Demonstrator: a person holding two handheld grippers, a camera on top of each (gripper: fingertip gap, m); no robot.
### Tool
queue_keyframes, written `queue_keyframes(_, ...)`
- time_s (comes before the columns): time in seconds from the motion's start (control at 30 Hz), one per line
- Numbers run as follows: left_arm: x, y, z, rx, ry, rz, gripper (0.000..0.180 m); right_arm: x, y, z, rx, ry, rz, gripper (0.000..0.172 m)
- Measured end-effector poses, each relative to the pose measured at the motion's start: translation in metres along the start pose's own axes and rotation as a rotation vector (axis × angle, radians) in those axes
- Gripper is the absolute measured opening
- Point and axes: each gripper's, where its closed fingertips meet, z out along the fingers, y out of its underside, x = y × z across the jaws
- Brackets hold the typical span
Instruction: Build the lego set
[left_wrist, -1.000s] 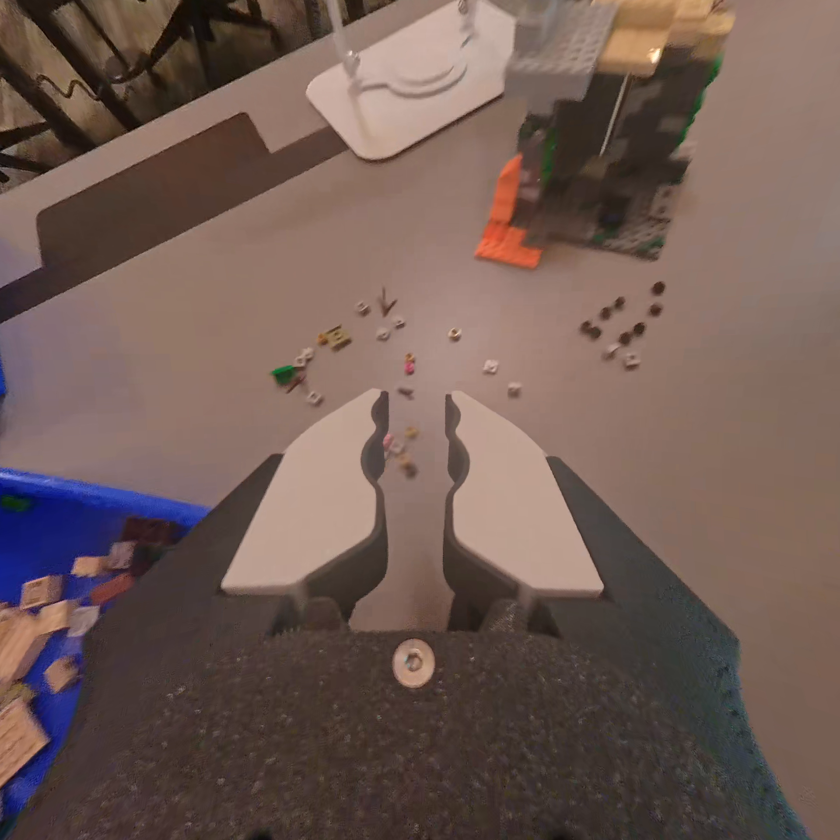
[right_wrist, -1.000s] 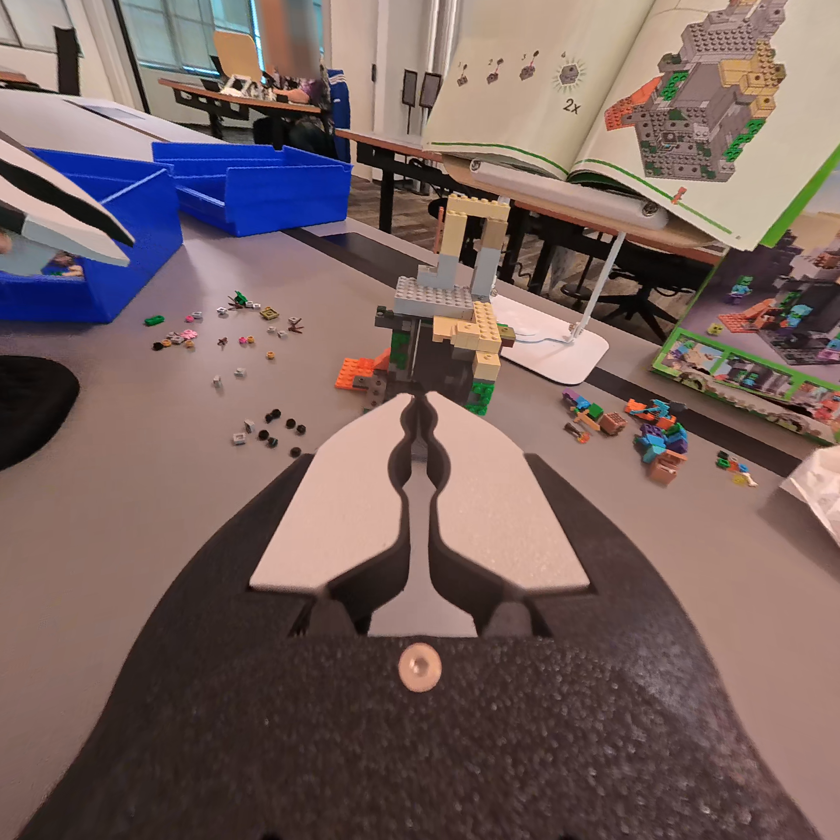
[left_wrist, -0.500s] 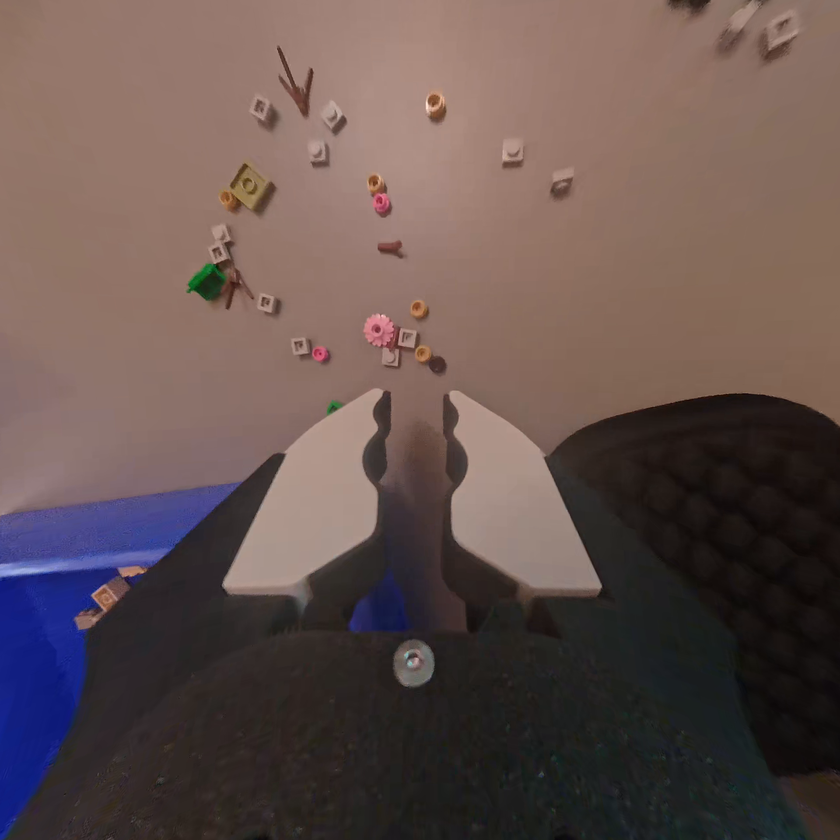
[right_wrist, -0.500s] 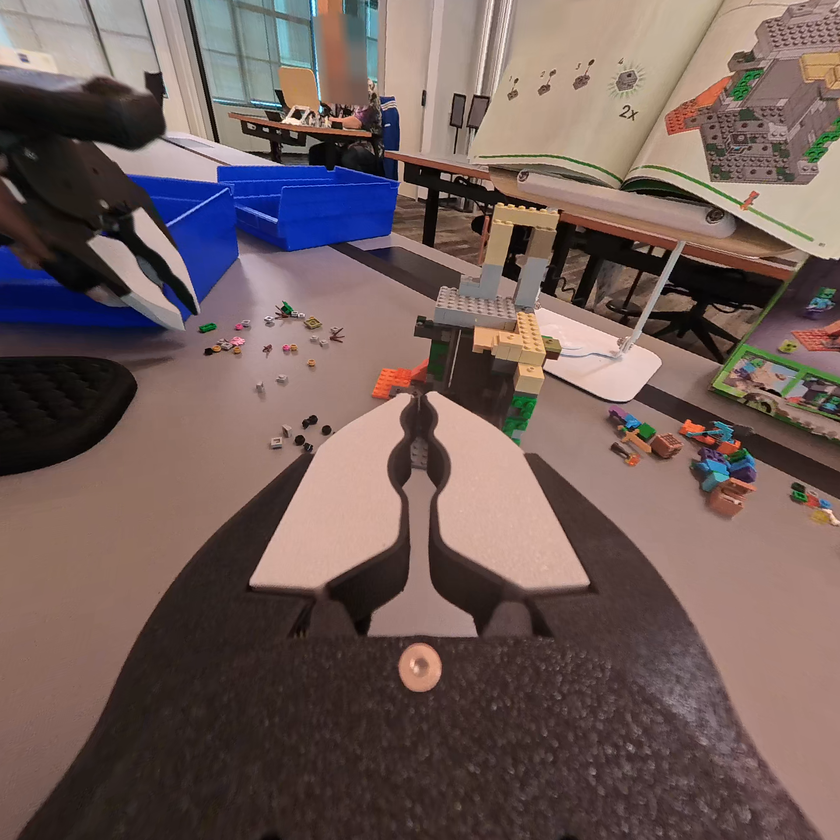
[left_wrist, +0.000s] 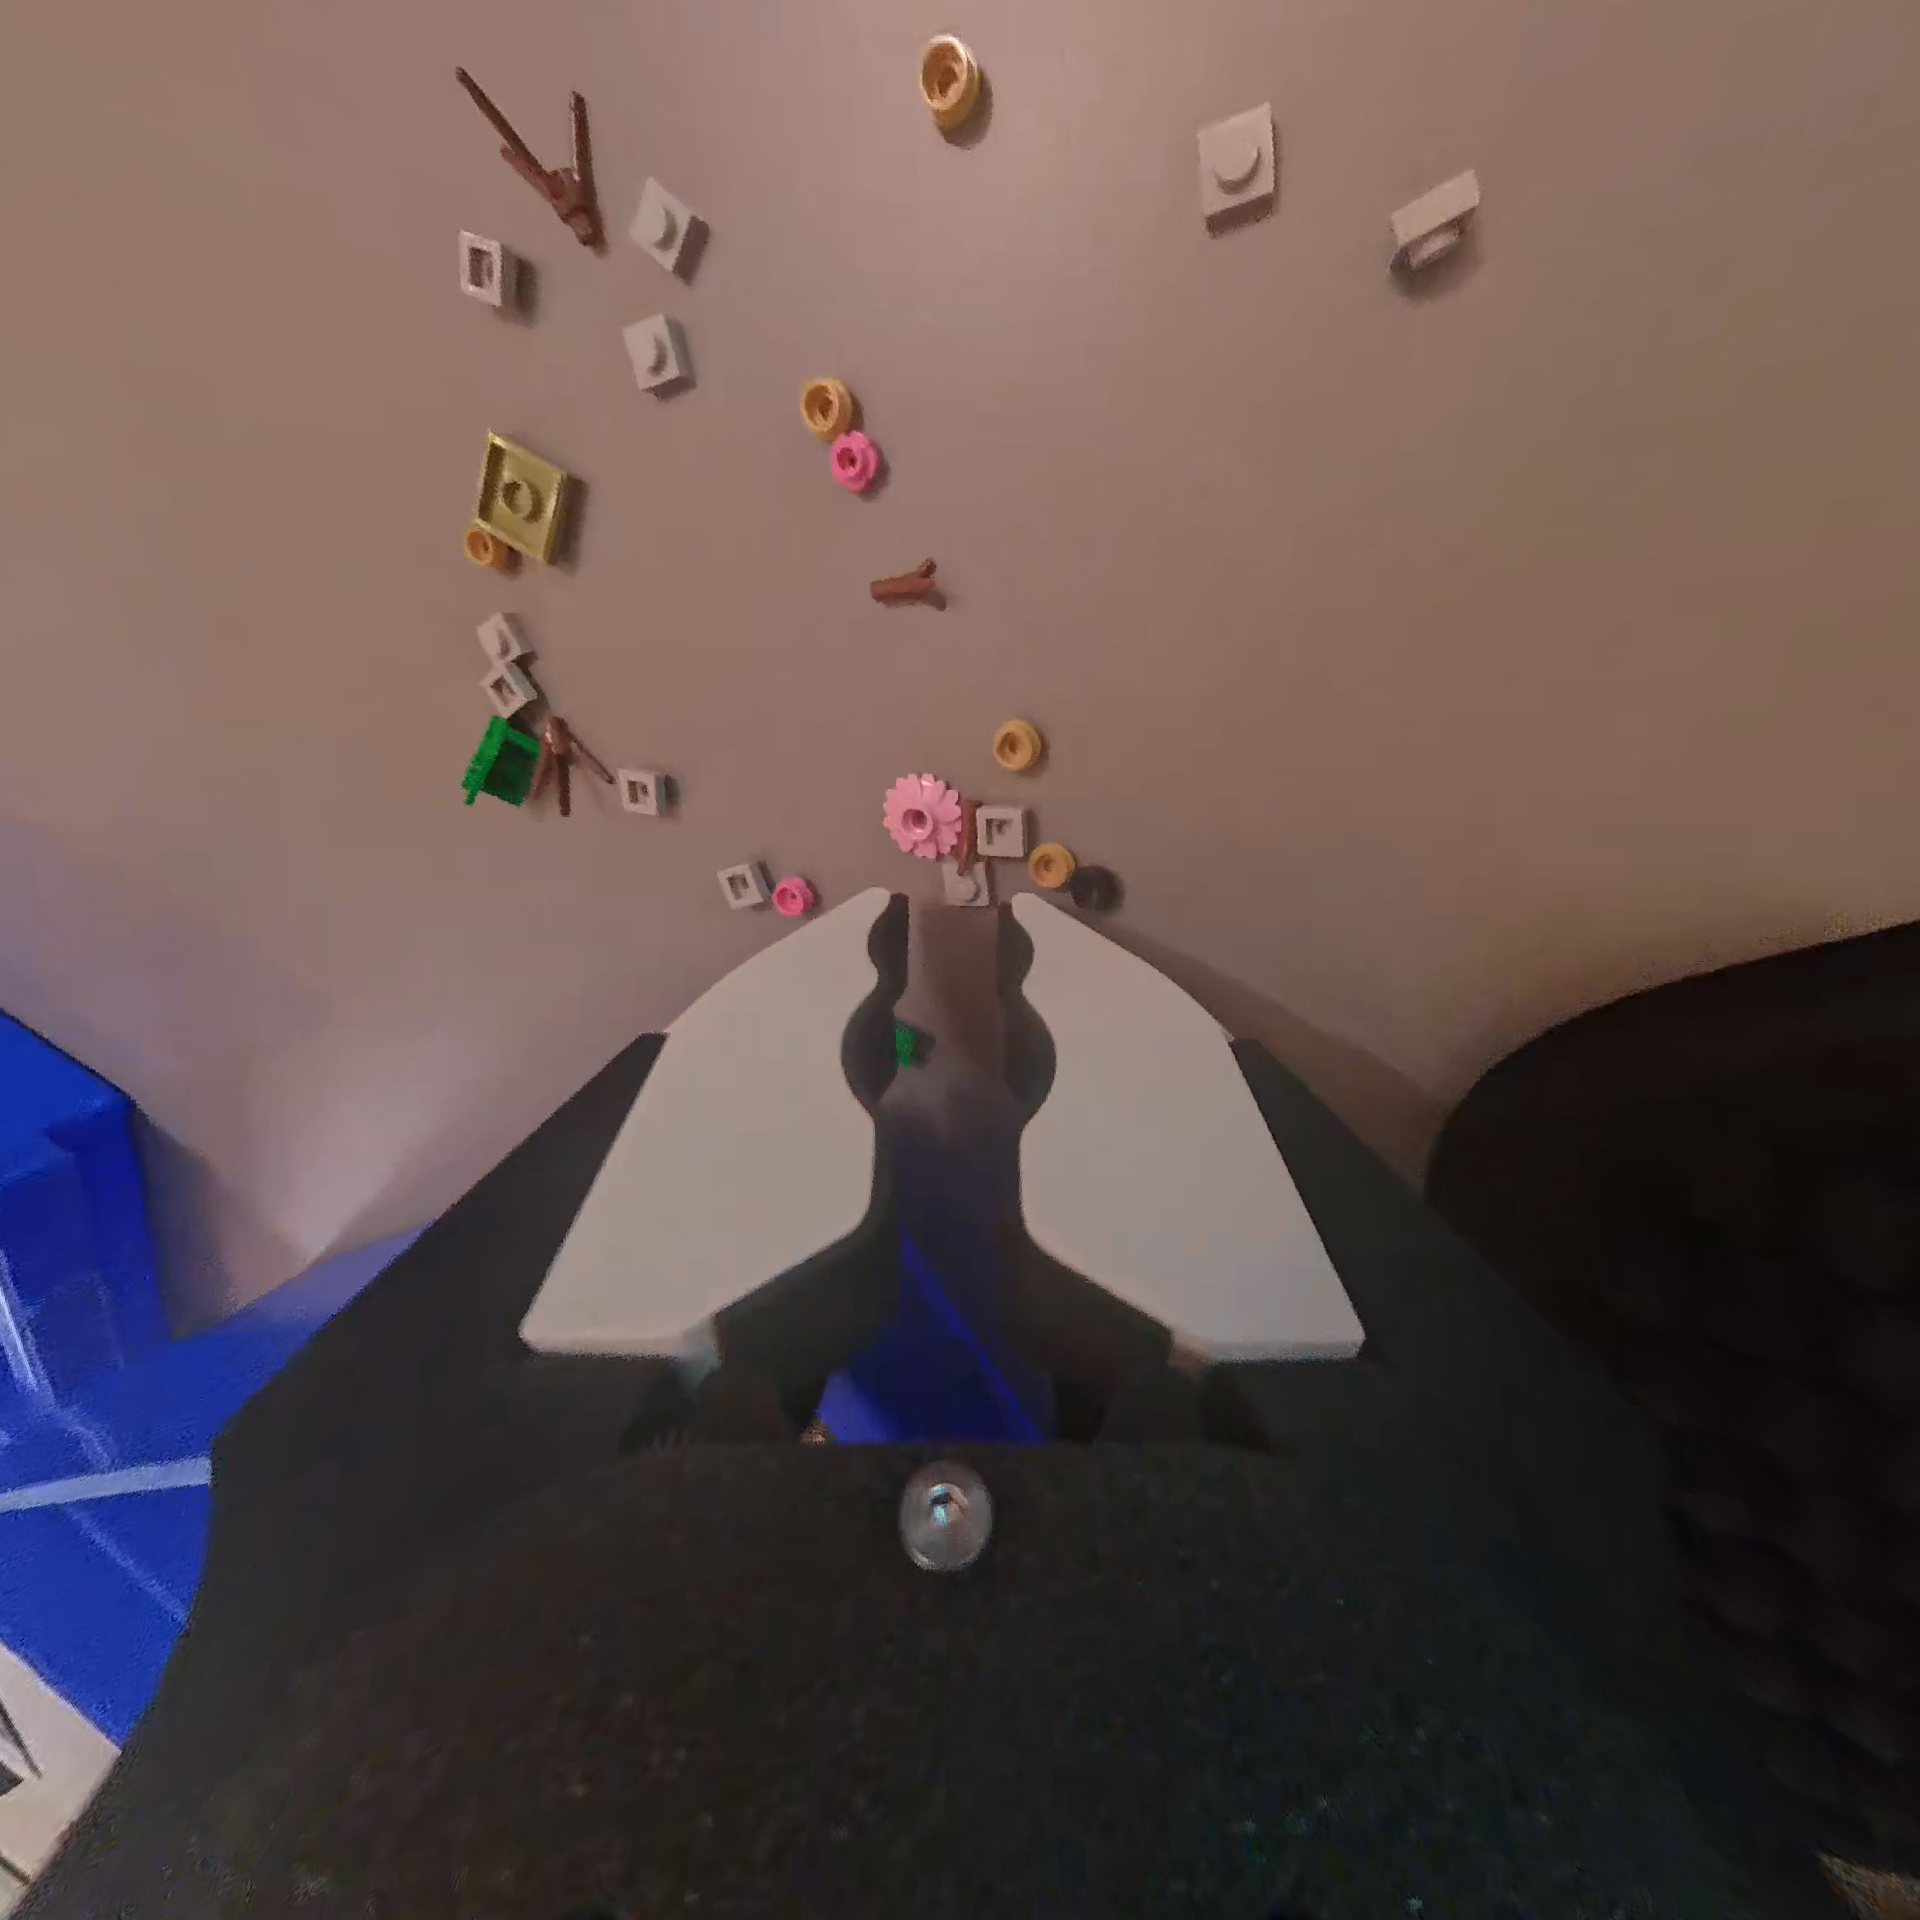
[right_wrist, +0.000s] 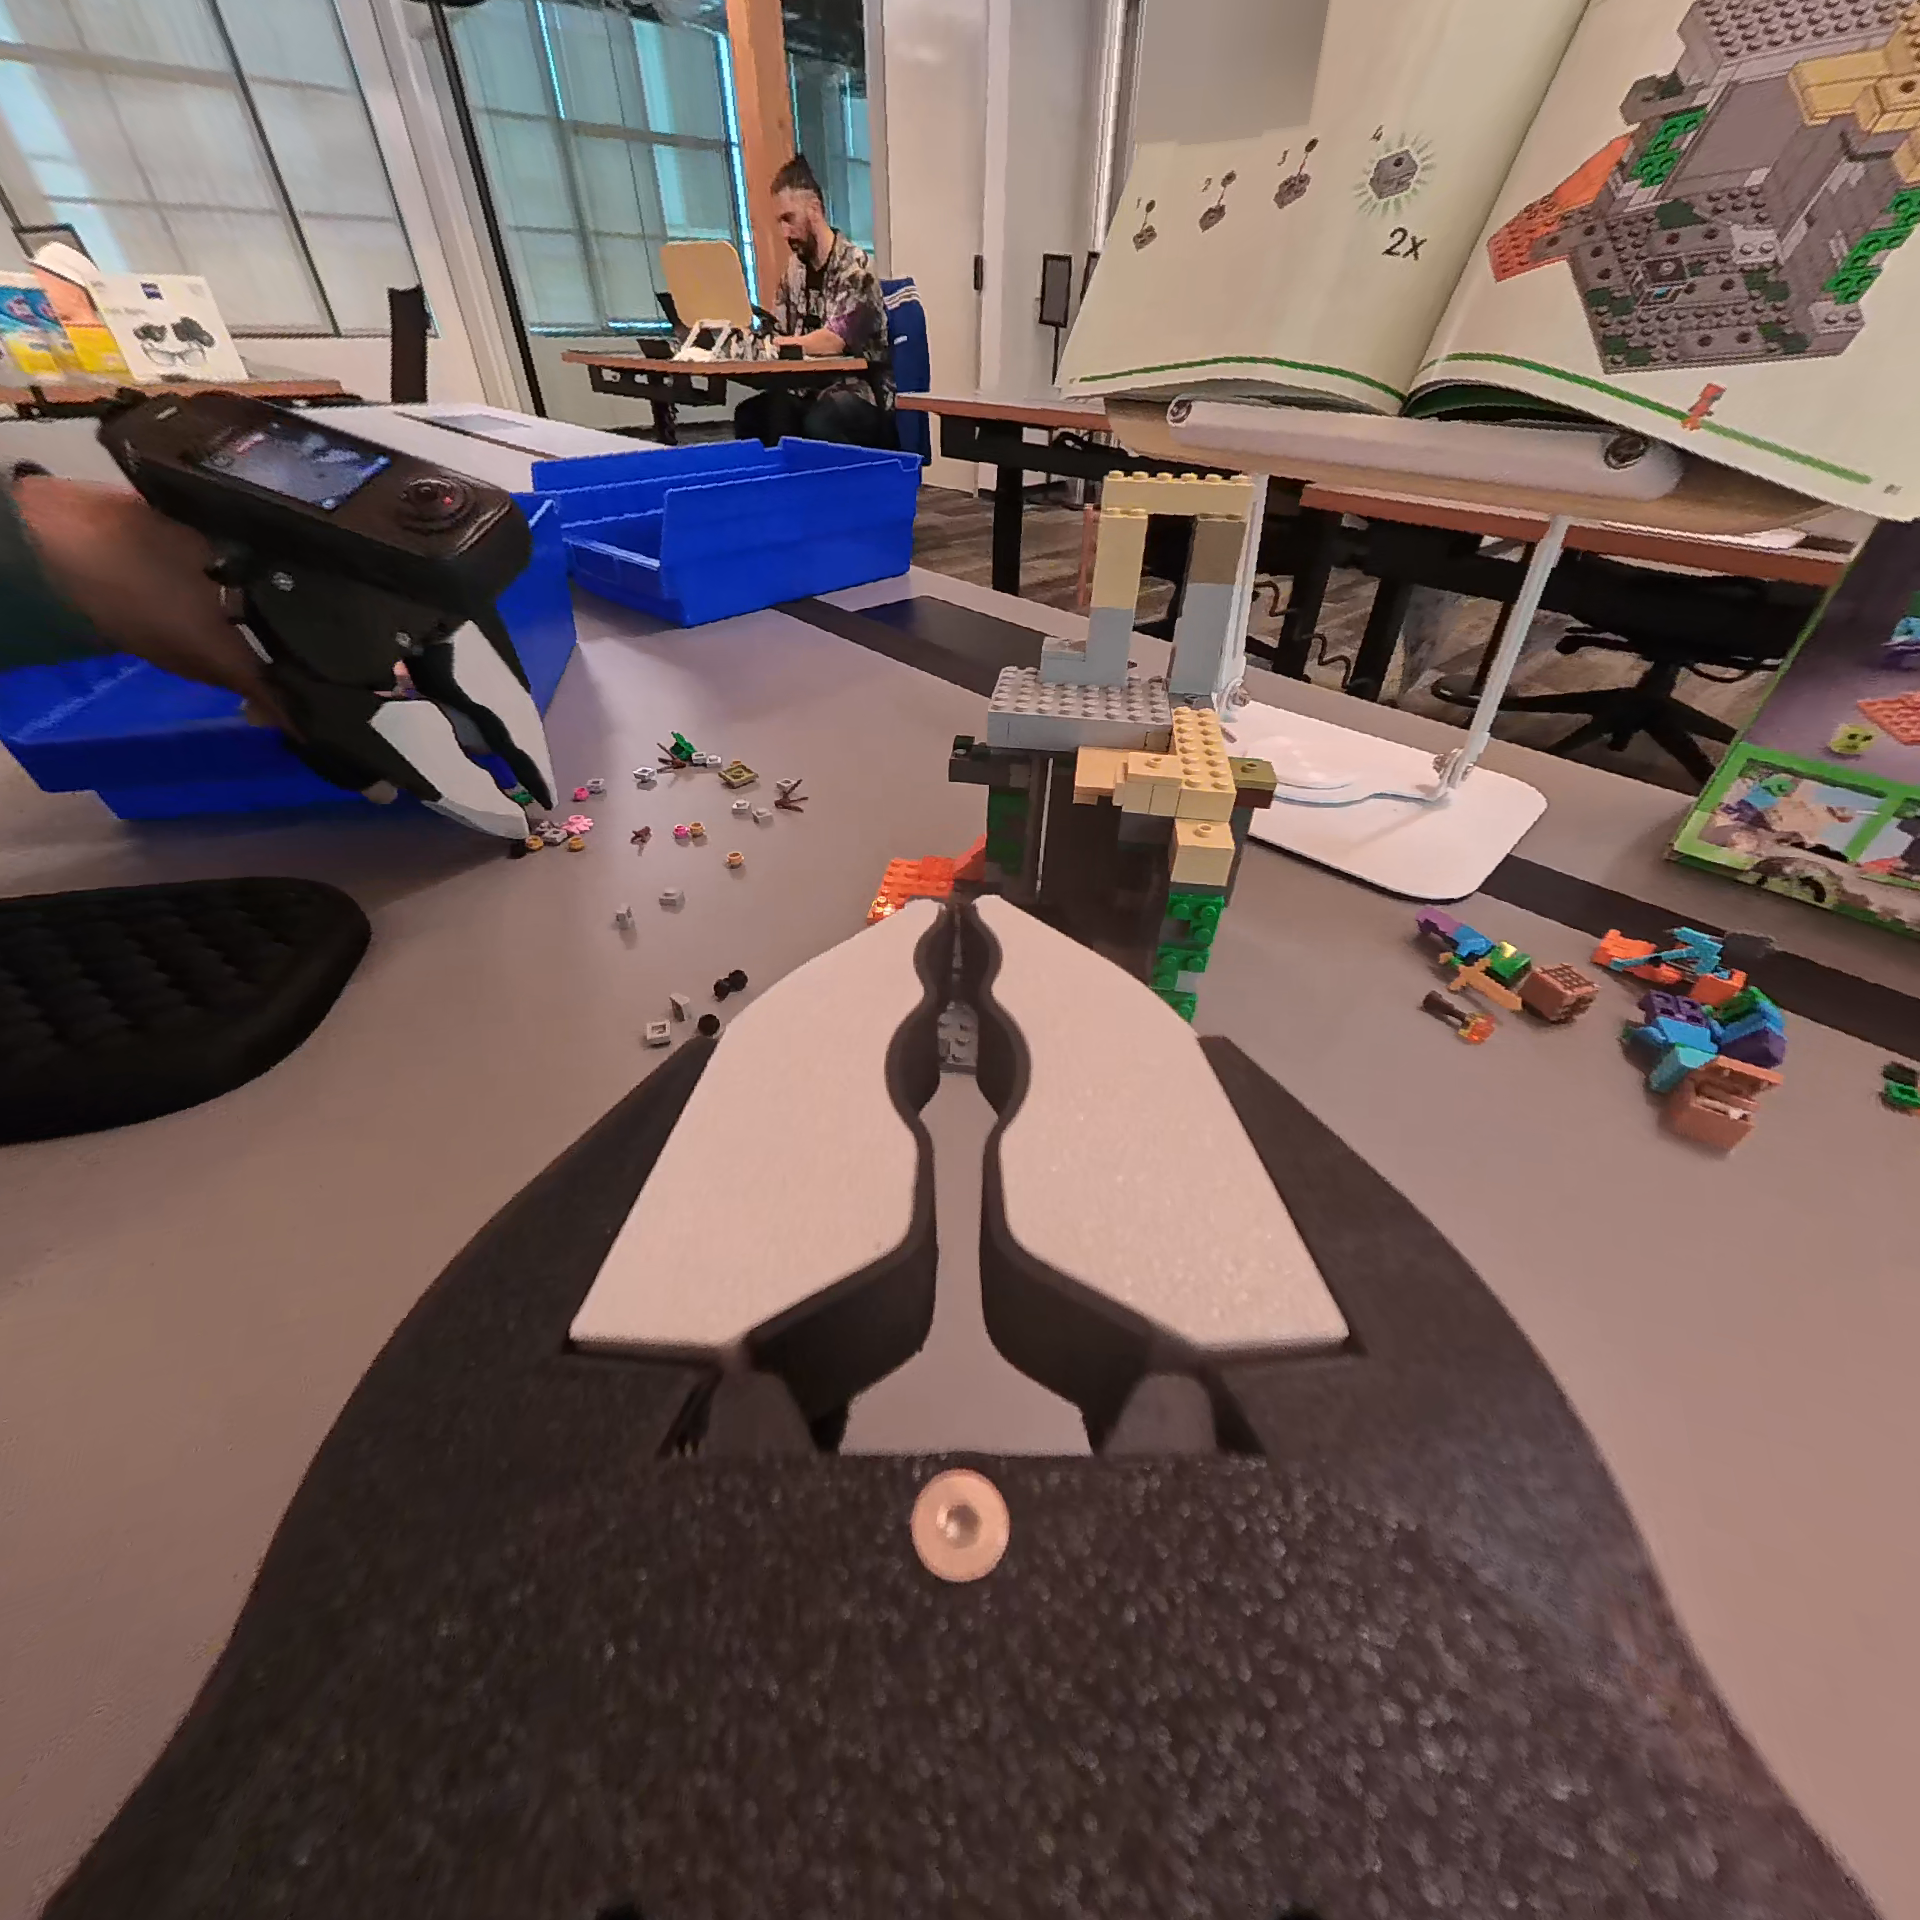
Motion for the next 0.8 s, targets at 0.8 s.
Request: queue_keyframes(0.8, 0.007, -0.012, -0.009, 0.069, 0.317, -0.072, 0.008, 0.004, 0.008, 0.001, -0.025, -0.012, 0.045, 0.001)
